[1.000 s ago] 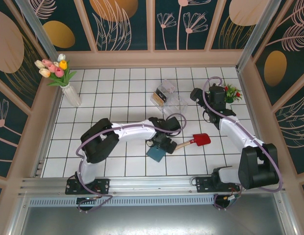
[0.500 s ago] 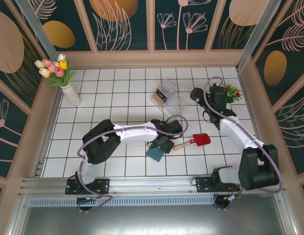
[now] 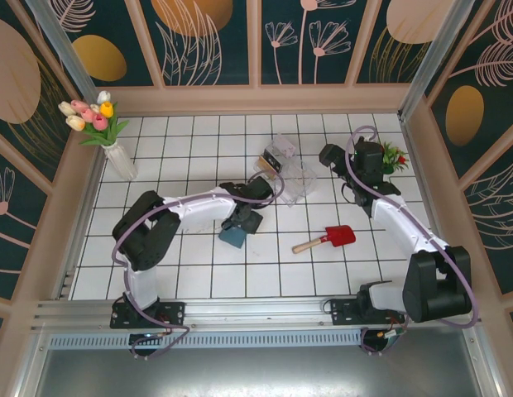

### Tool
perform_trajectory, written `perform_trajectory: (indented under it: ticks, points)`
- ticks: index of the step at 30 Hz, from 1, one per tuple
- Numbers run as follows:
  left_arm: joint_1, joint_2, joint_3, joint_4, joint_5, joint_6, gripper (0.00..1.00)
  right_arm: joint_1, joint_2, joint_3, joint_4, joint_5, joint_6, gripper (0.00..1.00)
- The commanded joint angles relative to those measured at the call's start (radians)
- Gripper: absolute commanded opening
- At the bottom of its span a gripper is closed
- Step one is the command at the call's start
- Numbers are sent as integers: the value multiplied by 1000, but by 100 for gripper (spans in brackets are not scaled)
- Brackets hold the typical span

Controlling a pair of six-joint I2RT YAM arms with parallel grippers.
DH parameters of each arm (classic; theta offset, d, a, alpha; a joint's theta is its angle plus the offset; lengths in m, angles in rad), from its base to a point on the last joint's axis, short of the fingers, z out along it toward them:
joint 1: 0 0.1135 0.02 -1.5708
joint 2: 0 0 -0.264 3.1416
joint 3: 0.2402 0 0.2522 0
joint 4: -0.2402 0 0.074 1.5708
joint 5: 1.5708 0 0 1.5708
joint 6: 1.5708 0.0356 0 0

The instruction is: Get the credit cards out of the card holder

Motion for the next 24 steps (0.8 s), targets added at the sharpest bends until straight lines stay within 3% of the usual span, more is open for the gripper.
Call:
perform_trajectory:
  ticks: [1,6,9,13,16,21,24]
  points:
    - [-12,-80,-58,122,52,206,81,13,12,41,1,-68,-9,99]
    - [47,-79,-39,176,-29,195,97,26,31,60,5,-121,-15,99]
    - [74,-103,-23,159,-63,114,99,41,33,70,15,-148,-23,99]
    - [76,-202,-66,139,-30,-56,99,113,64,125,-11,-147,-68,99]
    - [77,-285,-136,129,27,-268,98,181,117,175,-32,-184,-77,99]
    - [79,-446,-337,177,136,-653,89,311,246,277,-65,-252,-53,90]
    - [79,-557,-499,288,210,-835,72,381,350,349,-109,-264,-62,83]
